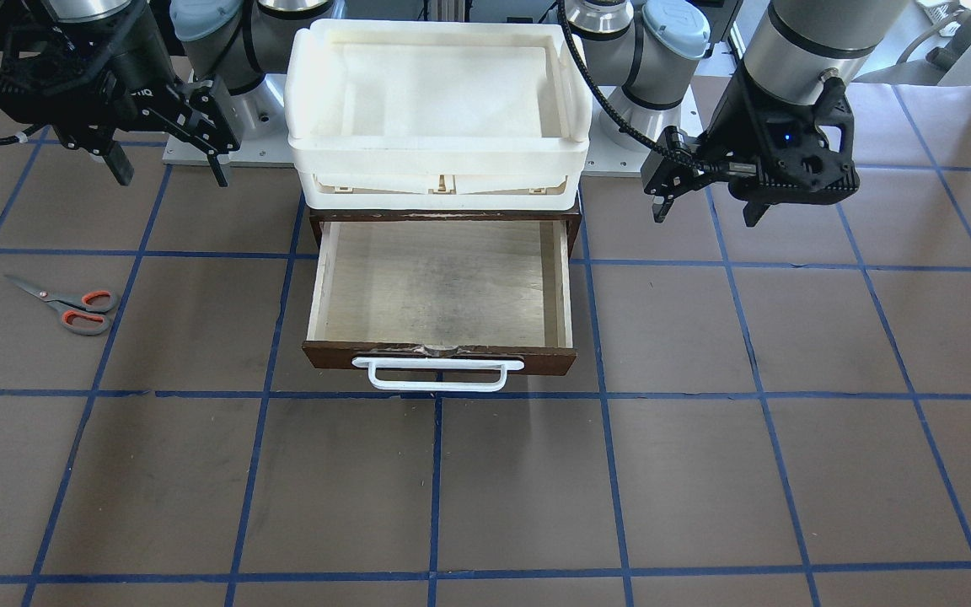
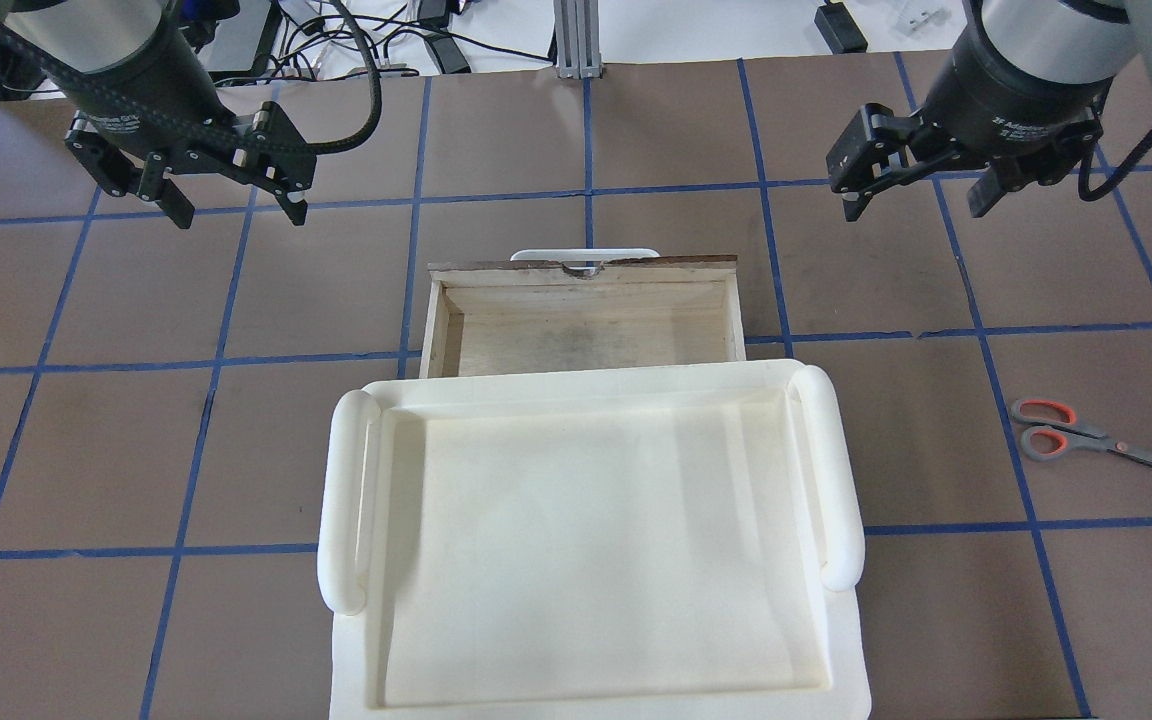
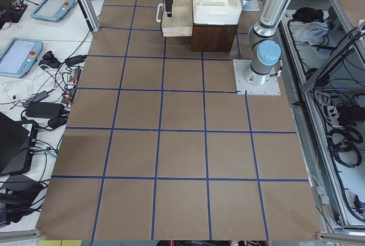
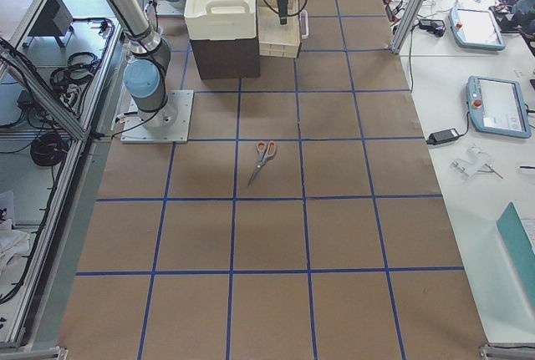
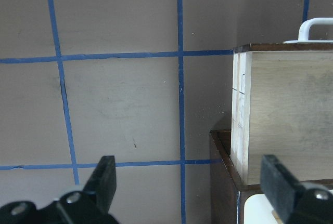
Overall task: Put scissors in drawer and close it
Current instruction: 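Move the right gripper toward the grey-and-orange scissors beside the drawer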
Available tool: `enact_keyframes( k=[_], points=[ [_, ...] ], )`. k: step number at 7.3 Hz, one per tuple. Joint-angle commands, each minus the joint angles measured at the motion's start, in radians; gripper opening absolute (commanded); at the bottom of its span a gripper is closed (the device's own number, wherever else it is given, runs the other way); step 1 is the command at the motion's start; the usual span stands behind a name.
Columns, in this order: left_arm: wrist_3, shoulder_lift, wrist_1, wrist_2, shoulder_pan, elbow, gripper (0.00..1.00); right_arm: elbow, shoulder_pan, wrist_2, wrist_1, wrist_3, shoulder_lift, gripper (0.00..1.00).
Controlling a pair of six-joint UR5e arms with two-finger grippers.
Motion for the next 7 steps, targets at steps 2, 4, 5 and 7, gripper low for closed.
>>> enact_keyframes(
  k=[2, 4, 5, 7],
  points=[
    [0.000, 0.000, 0.001, 0.000, 0.000, 0.000, 1.00, -0.001, -0.001, 0.000, -0.001, 0.004, 0.000, 1.00],
    [0.000, 0.000, 0.001, 0.000, 0.000, 0.000, 1.00, -0.009, -0.004, -0.003, 0.011, -0.004, -0.003, 1.00],
    [0.000, 0.000, 0.001, -0.001, 0.000, 0.000, 1.00, -0.015, -0.006, -0.003, 0.028, -0.004, -0.005, 1.00],
    [0.000, 0.000, 0.000, -0.001, 0.000, 0.000, 1.00, -0.041, -0.007, 0.006, 0.136, -0.001, -0.008, 1.00]
  ],
)
